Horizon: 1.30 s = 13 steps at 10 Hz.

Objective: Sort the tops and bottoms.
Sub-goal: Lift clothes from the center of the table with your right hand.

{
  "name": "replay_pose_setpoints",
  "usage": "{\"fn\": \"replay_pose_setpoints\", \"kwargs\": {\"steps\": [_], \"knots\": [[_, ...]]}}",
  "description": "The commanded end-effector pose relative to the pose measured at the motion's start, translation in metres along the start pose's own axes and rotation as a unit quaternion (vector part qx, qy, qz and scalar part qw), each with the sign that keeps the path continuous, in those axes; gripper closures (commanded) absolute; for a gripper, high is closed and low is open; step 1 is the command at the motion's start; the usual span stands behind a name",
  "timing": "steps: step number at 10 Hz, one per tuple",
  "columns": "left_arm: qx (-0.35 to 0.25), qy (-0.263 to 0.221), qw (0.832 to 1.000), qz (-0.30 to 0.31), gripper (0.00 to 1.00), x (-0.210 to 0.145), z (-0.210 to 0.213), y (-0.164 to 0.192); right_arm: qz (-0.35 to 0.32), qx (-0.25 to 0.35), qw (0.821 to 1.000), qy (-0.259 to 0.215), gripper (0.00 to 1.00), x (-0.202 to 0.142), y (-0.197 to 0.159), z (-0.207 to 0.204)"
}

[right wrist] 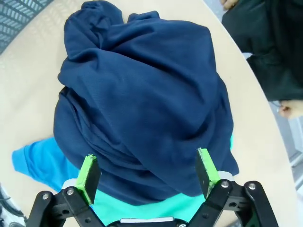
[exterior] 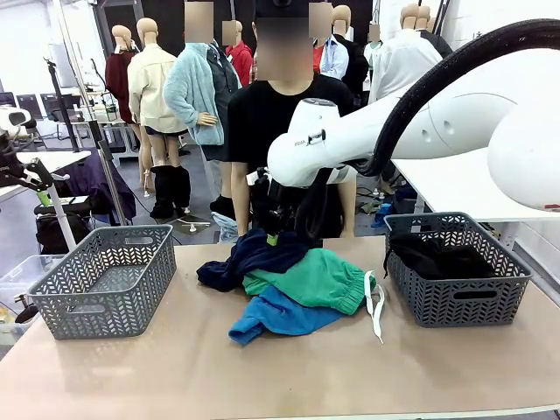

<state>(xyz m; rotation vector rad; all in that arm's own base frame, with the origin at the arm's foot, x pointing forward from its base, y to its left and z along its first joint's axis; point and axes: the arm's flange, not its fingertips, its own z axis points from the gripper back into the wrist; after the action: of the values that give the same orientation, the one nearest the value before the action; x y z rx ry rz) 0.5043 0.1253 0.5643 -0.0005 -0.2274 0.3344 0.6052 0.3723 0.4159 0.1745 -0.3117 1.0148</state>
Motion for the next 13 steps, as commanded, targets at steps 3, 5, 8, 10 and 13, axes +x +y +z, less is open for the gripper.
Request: {"fn": "replay_pose_setpoints", "kwargs": {"steps": [3,5,8,10,13], "knots": [[0.012,-0.001,1.000,0.008,0.00,-0.002,0.000,0.000,0.017,0.023,1.000,0.008,0.44,0.003,-0.008,-0.003],[0.012,-0.001,1.000,0.008,0.00,-0.002,0.000,0.000,0.020,0.023,0.999,0.011,0.82,0.002,-0.006,-0.003],[0.012,-0.001,1.000,0.008,0.00,-0.002,0.000,0.000,0.024,0.016,1.000,0.011,1.00,0.001,-0.004,-0.001],[0.012,-0.001,1.000,0.008,0.00,-0.002,0.000,0.000,0.023,0.010,1.000,0.011,1.00,0.000,-0.001,0.003],[0.012,-0.001,1.000,0.008,0.00,-0.002,0.000,0.000,0.029,0.005,0.999,0.017,1.00,0.001,0.007,0.008]]}}
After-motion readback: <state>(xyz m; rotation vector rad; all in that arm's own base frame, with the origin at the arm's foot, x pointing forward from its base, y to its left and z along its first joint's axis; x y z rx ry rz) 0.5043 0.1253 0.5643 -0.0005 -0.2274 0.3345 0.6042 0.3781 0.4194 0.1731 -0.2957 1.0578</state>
